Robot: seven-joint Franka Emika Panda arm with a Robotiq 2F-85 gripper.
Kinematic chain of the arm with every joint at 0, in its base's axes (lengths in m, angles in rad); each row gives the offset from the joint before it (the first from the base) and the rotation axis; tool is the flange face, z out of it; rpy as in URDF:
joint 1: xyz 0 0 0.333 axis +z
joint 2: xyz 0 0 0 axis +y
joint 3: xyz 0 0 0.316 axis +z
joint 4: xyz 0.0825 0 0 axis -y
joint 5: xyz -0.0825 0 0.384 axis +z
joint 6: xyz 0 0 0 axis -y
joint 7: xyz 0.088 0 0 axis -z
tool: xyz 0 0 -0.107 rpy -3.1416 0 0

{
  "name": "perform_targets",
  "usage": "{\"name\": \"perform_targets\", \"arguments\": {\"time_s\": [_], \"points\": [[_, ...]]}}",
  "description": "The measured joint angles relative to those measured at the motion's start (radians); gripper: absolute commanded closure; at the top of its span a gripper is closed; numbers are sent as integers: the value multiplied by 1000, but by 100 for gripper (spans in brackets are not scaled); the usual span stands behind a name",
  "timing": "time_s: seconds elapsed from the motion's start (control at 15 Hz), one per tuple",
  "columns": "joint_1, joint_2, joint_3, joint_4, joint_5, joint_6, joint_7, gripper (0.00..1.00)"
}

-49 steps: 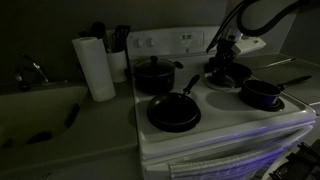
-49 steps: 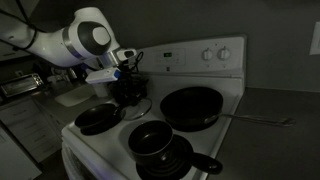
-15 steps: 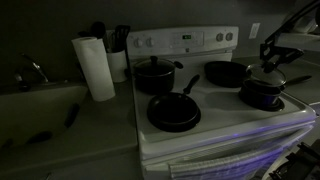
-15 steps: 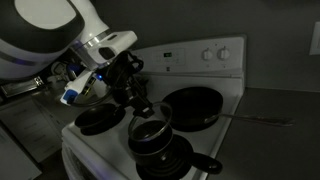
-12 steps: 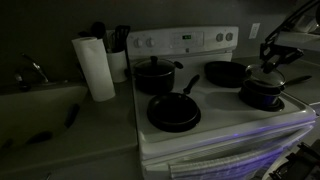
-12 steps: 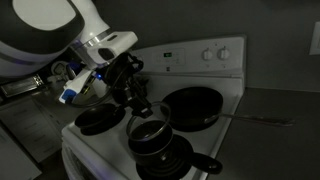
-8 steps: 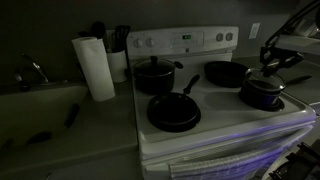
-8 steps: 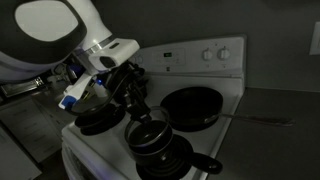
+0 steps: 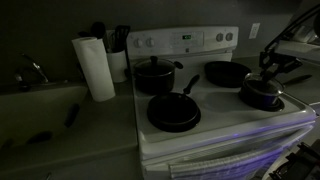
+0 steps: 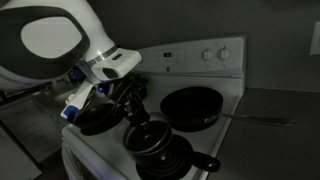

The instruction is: Pick up the lid and put it on top of the black pot

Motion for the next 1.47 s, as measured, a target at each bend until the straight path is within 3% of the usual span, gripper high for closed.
{"name": "perform_targets", "arguments": {"time_s": [0.67,1.0,1.2,1.47], "points": [[-22,63,0,-3,6,104,-29,86],[-12,95,-19,10,109,146,-134,86],[4,97,-49,18,195,119,-225,86],[43,99,-99,50,325,-16,-361,86]]}}
